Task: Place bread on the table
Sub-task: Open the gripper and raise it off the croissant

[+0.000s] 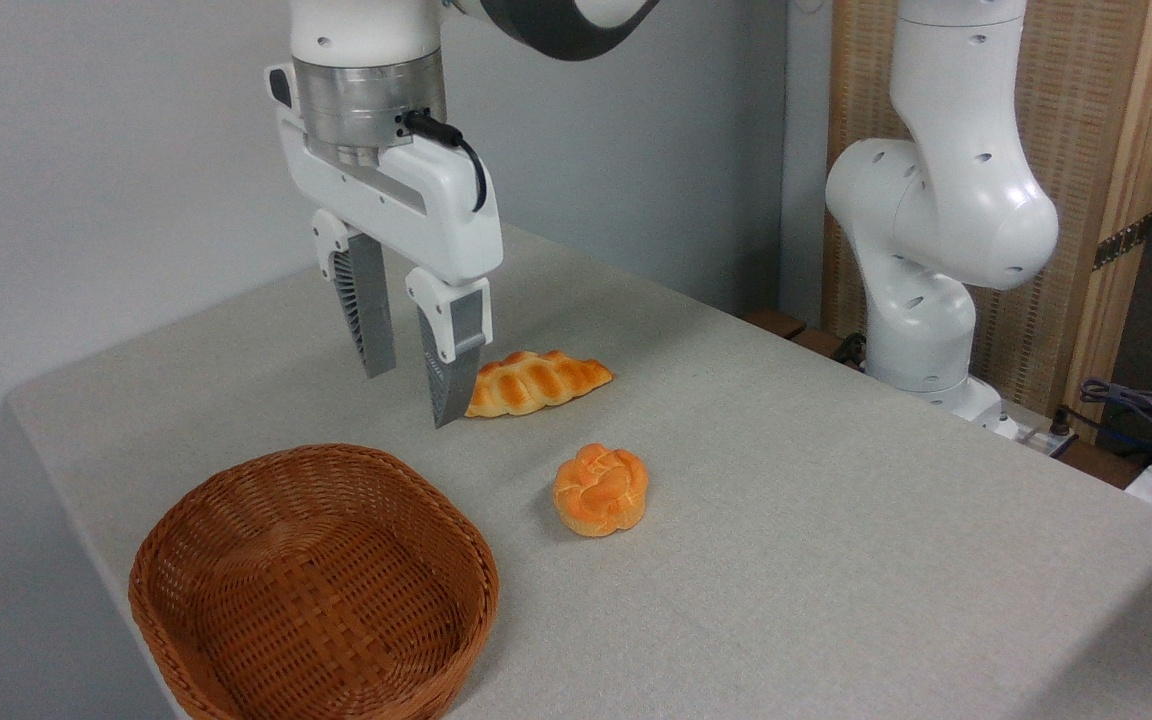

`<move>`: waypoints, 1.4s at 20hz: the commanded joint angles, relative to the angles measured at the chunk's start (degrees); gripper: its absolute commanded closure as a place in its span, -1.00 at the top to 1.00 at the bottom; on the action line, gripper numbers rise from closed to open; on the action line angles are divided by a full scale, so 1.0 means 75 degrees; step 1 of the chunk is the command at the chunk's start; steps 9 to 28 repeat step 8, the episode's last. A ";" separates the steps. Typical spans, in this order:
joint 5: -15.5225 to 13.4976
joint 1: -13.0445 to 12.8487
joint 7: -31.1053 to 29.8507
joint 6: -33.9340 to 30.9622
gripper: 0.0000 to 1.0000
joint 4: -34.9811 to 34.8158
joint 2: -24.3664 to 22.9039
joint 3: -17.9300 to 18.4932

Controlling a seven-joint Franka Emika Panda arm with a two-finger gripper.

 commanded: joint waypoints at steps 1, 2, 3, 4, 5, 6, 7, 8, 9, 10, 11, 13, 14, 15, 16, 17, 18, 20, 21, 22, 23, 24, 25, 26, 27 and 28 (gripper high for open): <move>-0.0058 -0.0030 0.0420 0.0141 1.00 -0.0010 0.0030 0.0068; -0.0069 -0.0030 0.0433 0.0118 1.00 -0.0010 0.0030 0.0068; -0.0069 -0.0030 0.0433 0.0106 1.00 -0.0010 0.0042 0.0056; -0.0069 -0.0030 0.0433 0.0083 1.00 -0.0010 0.0042 0.0056; -0.0058 -0.0030 0.0468 0.0071 1.00 -0.0010 0.0042 0.0056; -0.0058 -0.0030 0.0526 0.0071 1.00 0.0001 0.0042 0.0056; -0.0069 -0.0030 0.0585 0.0071 1.00 0.0002 0.0042 0.0056; -0.0058 -0.0030 0.0632 0.0059 1.00 0.0002 0.0042 0.0056; -0.0058 -0.0030 0.0632 0.0059 1.00 0.0002 0.0042 0.0056; -0.0058 -0.0030 0.0632 0.0059 1.00 0.0002 0.0042 0.0056; -0.0058 -0.0030 0.0632 0.0059 1.00 0.0002 0.0042 0.0056; -0.0058 -0.0030 0.0632 0.0059 1.00 0.0002 0.0042 0.0056; -0.0058 -0.0030 0.0632 0.0059 1.00 0.0002 0.0042 0.0056; -0.0058 -0.0030 0.0632 0.0059 1.00 0.0002 0.0042 0.0056; -0.0058 -0.0030 0.0632 0.0059 1.00 0.0002 0.0042 0.0056; -0.0058 -0.0030 0.0632 0.0059 1.00 0.0002 0.0042 0.0056; -0.0058 -0.0030 0.0632 0.0059 1.00 0.0002 0.0042 0.0056; -0.0058 -0.0030 0.0632 0.0059 1.00 0.0002 0.0042 0.0056; -0.0058 -0.0030 0.0632 0.0059 1.00 0.0002 0.0042 0.0056; -0.0058 -0.0030 0.0632 0.0059 1.00 0.0002 0.0042 0.0056; -0.0058 -0.0030 0.0632 0.0059 1.00 0.0002 0.0042 0.0056; -0.0058 -0.0030 0.0632 0.0059 1.00 0.0002 0.0042 0.0056; -0.0058 -0.0030 0.0632 0.0059 1.00 0.0002 0.0042 0.0056; -0.0058 -0.0030 0.0632 0.0059 1.00 0.0002 0.0042 0.0056; -0.0058 -0.0030 0.0632 0.0059 1.00 0.0002 0.0042 0.0056; -0.0058 -0.0030 0.0632 0.0059 1.00 0.0002 0.0042 0.0056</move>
